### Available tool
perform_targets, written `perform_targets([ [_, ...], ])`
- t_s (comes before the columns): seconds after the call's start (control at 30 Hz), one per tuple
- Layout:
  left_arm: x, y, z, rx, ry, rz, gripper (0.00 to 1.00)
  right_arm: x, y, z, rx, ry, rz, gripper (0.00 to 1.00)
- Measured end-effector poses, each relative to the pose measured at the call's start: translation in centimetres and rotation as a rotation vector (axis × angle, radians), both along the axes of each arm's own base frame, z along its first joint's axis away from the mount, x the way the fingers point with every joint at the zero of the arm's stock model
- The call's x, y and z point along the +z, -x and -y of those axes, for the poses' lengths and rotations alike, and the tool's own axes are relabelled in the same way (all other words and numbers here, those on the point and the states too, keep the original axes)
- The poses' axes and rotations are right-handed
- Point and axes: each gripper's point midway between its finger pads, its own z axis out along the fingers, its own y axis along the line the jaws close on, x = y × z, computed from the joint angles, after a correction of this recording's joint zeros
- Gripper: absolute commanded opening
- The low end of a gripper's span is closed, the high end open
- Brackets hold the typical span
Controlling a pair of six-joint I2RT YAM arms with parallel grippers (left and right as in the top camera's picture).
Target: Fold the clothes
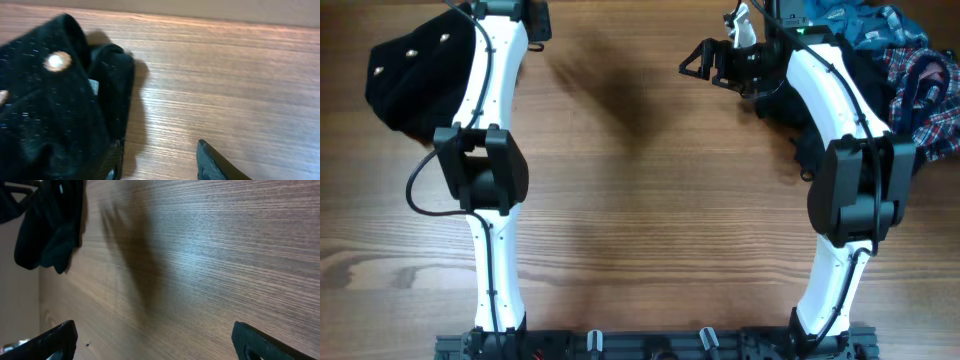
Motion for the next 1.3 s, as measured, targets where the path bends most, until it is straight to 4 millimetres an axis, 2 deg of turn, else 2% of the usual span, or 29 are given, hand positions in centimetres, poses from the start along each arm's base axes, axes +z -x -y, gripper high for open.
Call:
perform_targets([
  [0.1,0.4,-0.3,-0.6,-0.001,-0.047,0.015,0.47,0.1,0.1,-0.1,-0.006,-0.013,-0.011,1.00],
  [0.2,-0.1,-0.3,-1.5,-0.031,-0.128,-0.013,0.47,0.2,0.1,-0.2,-0.014,-0.025,-0.023,1.00],
  [0.5,-6.0,0.6,-4.2,-0.070,-0.352,-0.180,0.47,0.3,0.1,-0.4,-0.023,-0.041,-0.036,1.00],
  [0.8,-5.5,0.5,-6.2,-0.049,-0.419,-0.188,0.47,0.5,0.0,-0.5,-0.020,-0.048,-0.027,1.00],
  [1.0,-5.3,1.2,-7.1,-0.028,-0.468,-0.218,0.48,0.6,-0.2,-0.5,-0.020,-0.050,-0.015,1.00],
  [1.2,-5.5,1.7,-7.2,-0.014,-0.465,-0.237,0.44,0.8,-0.7,-0.6,-0.021,-0.053,0.008,1.00],
  [1.3,-5.7,2.4,-7.3,-0.013,-0.467,-0.266,0.39,0.9,-0.8,-0.6,-0.021,-0.054,0.014,1.00],
])
